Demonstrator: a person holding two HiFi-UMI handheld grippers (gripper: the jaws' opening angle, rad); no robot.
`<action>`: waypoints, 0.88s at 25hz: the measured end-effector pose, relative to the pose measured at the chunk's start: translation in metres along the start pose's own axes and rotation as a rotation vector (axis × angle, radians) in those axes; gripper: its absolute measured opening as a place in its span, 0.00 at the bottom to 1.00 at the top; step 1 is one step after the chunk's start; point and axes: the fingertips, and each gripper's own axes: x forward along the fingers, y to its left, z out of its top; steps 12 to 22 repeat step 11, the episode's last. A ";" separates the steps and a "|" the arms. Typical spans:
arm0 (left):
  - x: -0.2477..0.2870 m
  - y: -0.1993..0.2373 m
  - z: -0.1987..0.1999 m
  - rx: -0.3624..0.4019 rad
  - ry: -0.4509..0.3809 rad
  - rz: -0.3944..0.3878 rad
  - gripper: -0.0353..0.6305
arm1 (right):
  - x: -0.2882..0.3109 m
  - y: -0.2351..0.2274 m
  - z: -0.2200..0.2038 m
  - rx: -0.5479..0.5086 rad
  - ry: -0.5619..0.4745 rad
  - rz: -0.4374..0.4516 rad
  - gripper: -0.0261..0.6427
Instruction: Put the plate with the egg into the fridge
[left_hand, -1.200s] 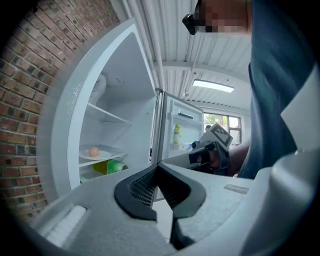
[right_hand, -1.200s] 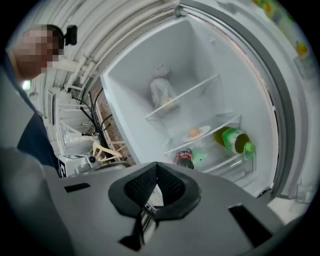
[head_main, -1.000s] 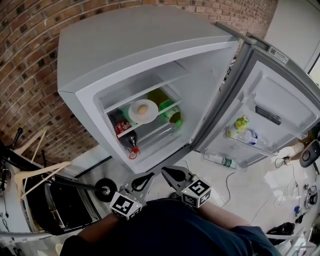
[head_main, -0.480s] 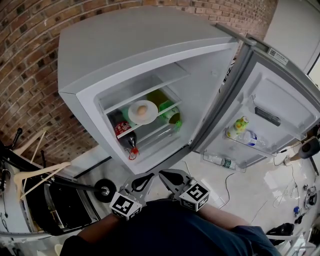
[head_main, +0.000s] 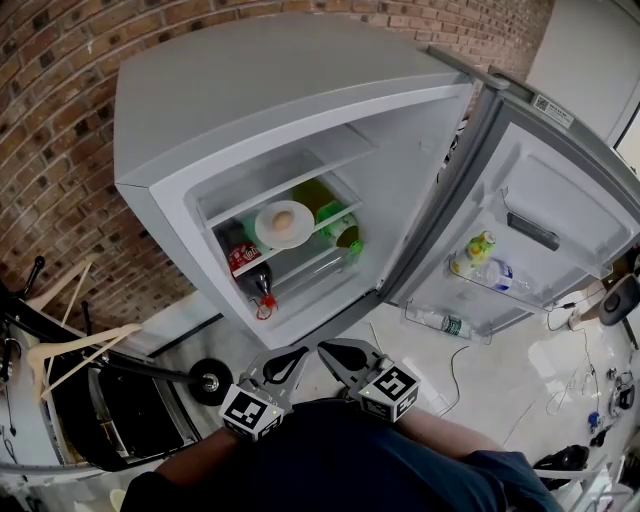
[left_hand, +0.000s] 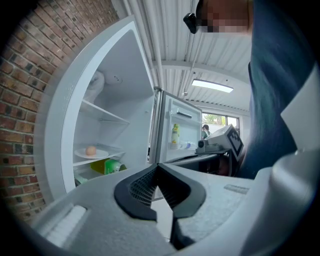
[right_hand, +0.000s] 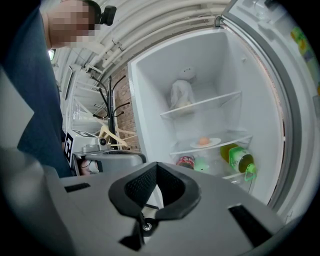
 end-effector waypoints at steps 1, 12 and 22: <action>0.001 0.000 0.000 0.000 -0.002 0.000 0.06 | -0.001 -0.001 0.000 0.001 0.000 -0.001 0.05; 0.002 -0.002 0.001 0.009 -0.004 0.004 0.06 | -0.003 0.002 0.003 -0.004 0.001 0.006 0.05; 0.002 -0.002 0.001 0.009 -0.004 0.004 0.06 | -0.003 0.002 0.003 -0.004 0.001 0.006 0.05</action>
